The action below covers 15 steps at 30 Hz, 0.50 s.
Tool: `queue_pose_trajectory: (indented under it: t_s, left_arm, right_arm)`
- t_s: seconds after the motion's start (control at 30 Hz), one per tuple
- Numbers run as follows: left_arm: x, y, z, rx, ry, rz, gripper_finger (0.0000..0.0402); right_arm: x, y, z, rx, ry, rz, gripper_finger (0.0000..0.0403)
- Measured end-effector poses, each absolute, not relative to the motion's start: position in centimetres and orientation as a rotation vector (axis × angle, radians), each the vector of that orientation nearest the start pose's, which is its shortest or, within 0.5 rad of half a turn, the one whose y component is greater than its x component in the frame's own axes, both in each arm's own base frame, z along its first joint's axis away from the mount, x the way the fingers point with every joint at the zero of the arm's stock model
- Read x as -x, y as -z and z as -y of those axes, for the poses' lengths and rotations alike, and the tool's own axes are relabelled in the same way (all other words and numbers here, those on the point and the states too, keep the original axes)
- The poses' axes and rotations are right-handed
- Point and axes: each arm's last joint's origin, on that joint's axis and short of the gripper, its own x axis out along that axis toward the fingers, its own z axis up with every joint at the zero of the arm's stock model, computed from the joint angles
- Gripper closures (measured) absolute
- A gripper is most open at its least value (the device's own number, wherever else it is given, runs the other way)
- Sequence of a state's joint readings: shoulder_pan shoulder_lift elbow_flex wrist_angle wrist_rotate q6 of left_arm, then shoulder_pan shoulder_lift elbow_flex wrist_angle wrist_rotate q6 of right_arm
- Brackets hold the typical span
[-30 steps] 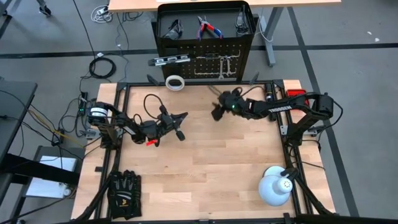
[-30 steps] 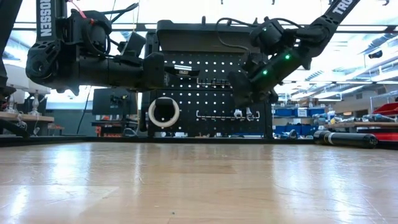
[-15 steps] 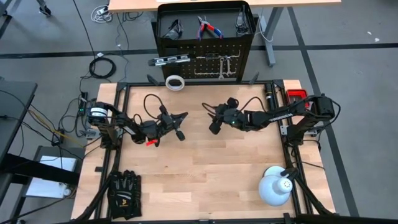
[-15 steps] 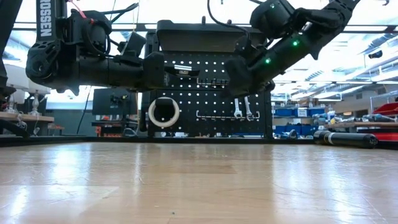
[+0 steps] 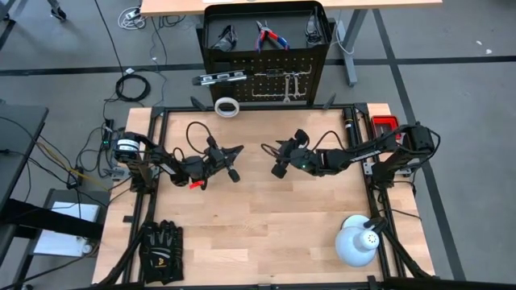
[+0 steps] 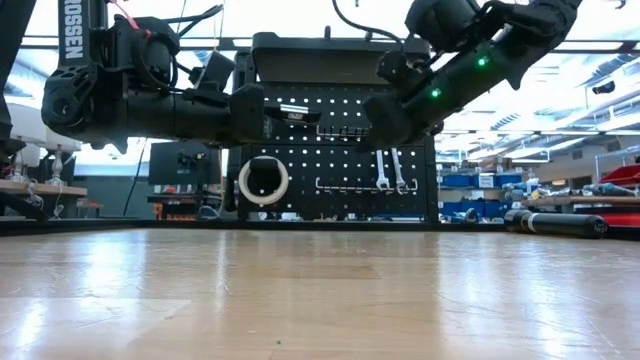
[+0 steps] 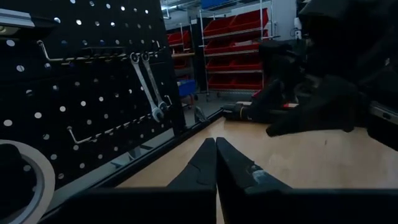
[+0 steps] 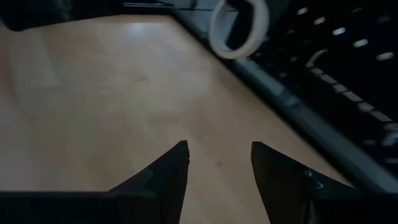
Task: Hang tools onto peg board
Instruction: Remove the right black safety glass from the peg board
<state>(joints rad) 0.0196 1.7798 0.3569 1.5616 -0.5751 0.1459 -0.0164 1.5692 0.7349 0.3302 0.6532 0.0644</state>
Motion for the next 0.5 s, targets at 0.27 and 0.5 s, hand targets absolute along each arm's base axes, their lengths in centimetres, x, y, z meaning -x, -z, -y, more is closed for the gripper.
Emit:
queue_pose_trajectory:
  t_s: [0.27, 0.5]
  left_arm:
    - [-26.1, -13.8, -2.5, -0.118, -0.617, 0.053, 0.0402]
    - [-26.1, -13.7, -2.8, -0.096, -0.626, 0.049, 0.0402]
  right_arm:
    - [-32.1, -22.6, -0.7, 0.205, 0.611, -0.465, 0.0238]
    - [-33.3, -28.4, -1.1, 0.25, 0.603, -0.594, 0.0238]
